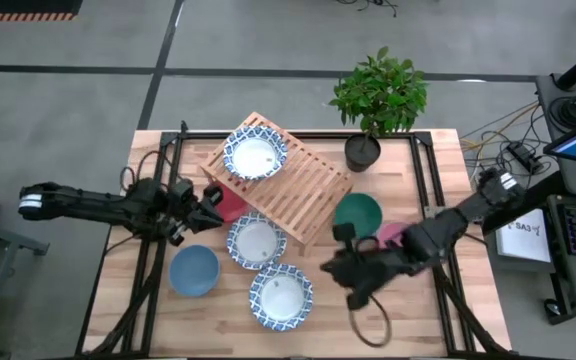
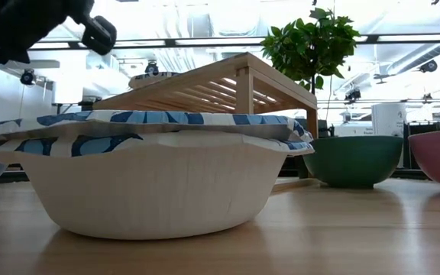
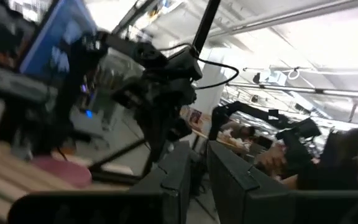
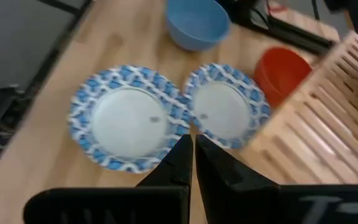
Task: Place and stack bowls onto a shelf
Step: Put the red bowl on the shelf
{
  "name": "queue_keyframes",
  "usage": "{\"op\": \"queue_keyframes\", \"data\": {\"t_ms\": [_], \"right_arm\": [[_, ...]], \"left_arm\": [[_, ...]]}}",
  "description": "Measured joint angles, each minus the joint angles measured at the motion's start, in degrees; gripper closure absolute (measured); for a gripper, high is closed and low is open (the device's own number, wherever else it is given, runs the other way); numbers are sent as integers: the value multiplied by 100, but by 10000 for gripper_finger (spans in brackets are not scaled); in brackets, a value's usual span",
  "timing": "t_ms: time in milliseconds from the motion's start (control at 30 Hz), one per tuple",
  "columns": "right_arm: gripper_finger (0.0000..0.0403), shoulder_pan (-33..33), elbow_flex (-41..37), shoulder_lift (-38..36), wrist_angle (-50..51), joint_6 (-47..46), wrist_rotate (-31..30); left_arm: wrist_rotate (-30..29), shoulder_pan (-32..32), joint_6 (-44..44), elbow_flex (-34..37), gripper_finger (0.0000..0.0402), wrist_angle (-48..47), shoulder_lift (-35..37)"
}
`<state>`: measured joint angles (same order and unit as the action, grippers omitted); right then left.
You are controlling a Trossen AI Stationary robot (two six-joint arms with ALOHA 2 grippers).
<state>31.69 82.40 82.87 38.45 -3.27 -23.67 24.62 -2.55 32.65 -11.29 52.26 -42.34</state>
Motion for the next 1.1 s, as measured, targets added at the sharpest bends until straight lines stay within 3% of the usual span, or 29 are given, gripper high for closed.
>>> {"op": "queue_keyframes", "data": {"t_ms": [200, 333, 400, 467, 633, 700, 767, 900, 1000, 1100], "right_arm": [[394, 463, -1014, -476, -805, -88, -197], [394, 531, -1464, -659, -1018, -251, -225], [394, 533, -1655, -715, -1182, -277, -218], [394, 546, -1837, -779, -1333, -258, -209], [394, 544, -2211, -874, -1710, -115, -207], [394, 544, -2297, -895, -1835, -60, -207], [394, 544, -2363, -905, -1933, -59, -209], [394, 544, -2445, -905, -1992, -66, -207], [394, 544, -2466, -904, -1995, -68, -207], [394, 544, -2466, -904, -1996, -15, -205]], "left_arm": [[-215, 456, 1052, -431, 363, -342, -663], [-160, 1020, 1609, -1147, 363, -1611, -912], [-322, 1275, 1632, -1717, 363, -3000, -953], [-873, 1482, 1643, -2384, 363, -4976, -1011], [-3528, 2010, 2029, -4246, 363, -10186, -1562], [-4445, 2197, 2262, -4807, 363, -11502, -1868], [-4737, 2249, 2317, -5208, 363, -12462, -2121], [-4980, 2285, 1293, -5469, 363, -13130, -2416], [-4973, 2382, 90, -5294, 363, -12669, -2515], [-5144, 2371, -497, -5007, 363, -12213, -2586]]}}
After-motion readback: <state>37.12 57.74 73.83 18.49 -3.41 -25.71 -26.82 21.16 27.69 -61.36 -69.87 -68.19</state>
